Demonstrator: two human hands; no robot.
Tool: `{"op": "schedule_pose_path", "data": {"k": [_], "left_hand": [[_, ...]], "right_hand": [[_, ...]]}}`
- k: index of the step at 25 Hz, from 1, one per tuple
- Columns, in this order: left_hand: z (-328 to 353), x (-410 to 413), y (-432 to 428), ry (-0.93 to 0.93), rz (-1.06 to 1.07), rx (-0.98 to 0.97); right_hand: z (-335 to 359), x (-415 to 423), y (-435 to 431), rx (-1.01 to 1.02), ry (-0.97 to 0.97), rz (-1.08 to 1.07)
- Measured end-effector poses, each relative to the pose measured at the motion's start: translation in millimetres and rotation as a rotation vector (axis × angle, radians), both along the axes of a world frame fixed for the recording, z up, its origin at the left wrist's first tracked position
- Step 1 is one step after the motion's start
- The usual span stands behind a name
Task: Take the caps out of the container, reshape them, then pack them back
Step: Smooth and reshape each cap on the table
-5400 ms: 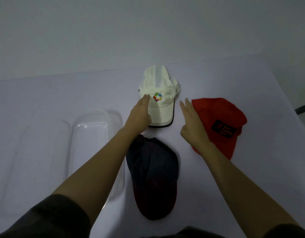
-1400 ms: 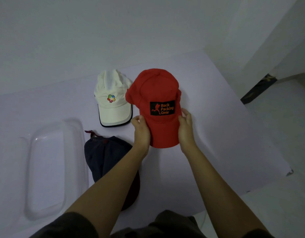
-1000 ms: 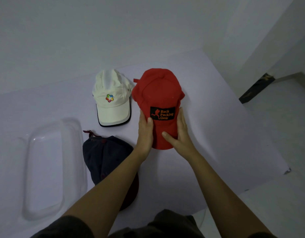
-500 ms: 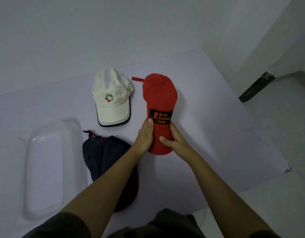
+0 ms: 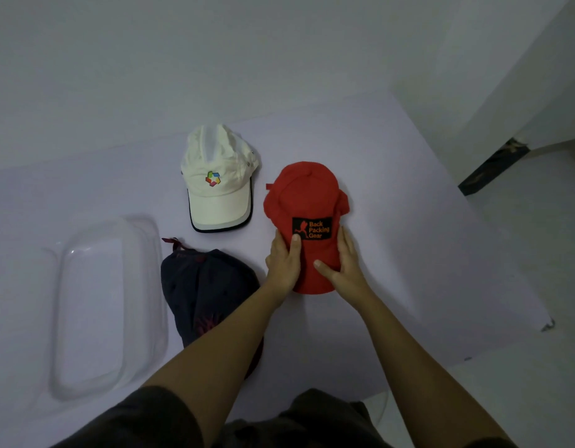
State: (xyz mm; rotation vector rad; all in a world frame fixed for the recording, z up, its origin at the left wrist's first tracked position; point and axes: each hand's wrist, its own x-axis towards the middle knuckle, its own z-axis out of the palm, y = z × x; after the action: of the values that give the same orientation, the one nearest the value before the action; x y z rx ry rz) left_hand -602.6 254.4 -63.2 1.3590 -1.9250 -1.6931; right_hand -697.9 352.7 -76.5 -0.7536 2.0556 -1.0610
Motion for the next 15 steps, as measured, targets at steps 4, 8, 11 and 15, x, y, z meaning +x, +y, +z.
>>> {"op": "schedule_pose_path", "data": {"k": [4, 8, 11, 15], "left_hand": [[-8, 5, 3, -0.061, -0.061, 0.014], [0, 9, -1, -0.144, -0.169, -0.032], [30, 22, -7, -0.041, -0.243, -0.2], [67, 65, -36, -0.051, -0.259, -0.35]], "right_hand": [[-11, 0, 8, 0.037, 0.041, -0.01], [-18, -3, 15, 0.036, 0.09, 0.012], [-13, 4, 15, -0.031, 0.188, -0.076], [7, 25, -2, -0.293, 0.445, -0.071]]}}
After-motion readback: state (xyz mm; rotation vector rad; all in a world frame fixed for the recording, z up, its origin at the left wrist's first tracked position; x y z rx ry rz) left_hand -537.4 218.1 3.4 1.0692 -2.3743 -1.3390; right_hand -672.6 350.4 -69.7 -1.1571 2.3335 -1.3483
